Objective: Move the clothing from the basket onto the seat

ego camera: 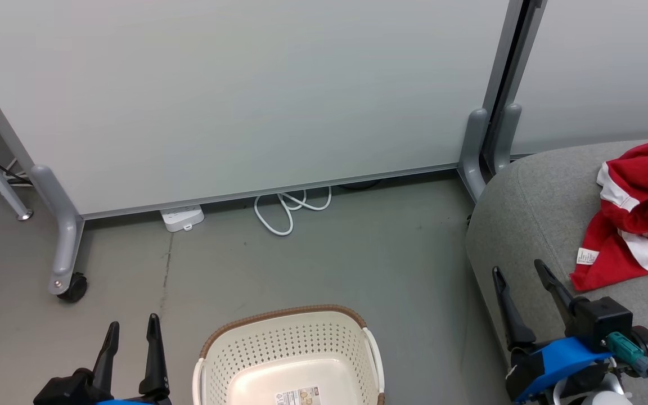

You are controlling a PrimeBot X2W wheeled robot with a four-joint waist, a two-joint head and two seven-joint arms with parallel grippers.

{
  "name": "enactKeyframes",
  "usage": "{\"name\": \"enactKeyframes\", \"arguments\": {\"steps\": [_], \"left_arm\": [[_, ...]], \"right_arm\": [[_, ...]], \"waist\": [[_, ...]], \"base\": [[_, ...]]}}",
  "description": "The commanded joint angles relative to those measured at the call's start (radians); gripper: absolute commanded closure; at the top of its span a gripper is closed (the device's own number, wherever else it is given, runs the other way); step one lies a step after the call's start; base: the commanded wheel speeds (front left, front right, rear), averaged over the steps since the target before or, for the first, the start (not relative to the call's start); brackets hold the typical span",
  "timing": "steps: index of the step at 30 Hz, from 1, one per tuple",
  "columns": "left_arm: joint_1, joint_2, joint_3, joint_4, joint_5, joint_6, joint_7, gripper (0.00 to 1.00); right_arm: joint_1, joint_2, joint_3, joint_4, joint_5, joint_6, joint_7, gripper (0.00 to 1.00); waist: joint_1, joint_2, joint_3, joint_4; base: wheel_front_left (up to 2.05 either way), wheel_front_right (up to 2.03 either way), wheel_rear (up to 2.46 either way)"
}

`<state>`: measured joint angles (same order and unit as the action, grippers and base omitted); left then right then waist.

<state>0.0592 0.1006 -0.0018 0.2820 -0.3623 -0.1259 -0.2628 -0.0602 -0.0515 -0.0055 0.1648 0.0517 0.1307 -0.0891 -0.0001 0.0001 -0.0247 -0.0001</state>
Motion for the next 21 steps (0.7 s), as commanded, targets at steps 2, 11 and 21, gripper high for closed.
{"name": "enactKeyframes", "arguments": {"steps": [2, 11, 21], "left_arm": [[0.008, 0.003, 0.001, 0.003, -0.007, -0.007, -0.003, 0.00], [0.000, 0.003, -0.012, 0.013, -0.008, 0.000, 0.001, 1.00], [0.036, -0.022, -0.011, 0.090, -0.024, 0.001, 0.013, 1.00]], "right_arm": [[0.014, 0.001, 0.004, -0.006, 0.011, 0.000, -0.003, 0.00], [0.005, 0.000, 0.017, 0.007, 0.037, 0.000, 0.000, 1.00], [0.046, 0.005, 0.015, 0.097, 0.060, 0.000, 0.010, 1.00]], "waist": [[0.0001, -0.0001, 0.000, -0.001], [0.0001, -0.0001, 0.003, -0.008], [0.0002, -0.0001, 0.003, -0.008]], "base": [[0.00, 0.00, 0.00], [0.00, 0.00, 0.00], [0.00, 0.00, 0.00]]}}
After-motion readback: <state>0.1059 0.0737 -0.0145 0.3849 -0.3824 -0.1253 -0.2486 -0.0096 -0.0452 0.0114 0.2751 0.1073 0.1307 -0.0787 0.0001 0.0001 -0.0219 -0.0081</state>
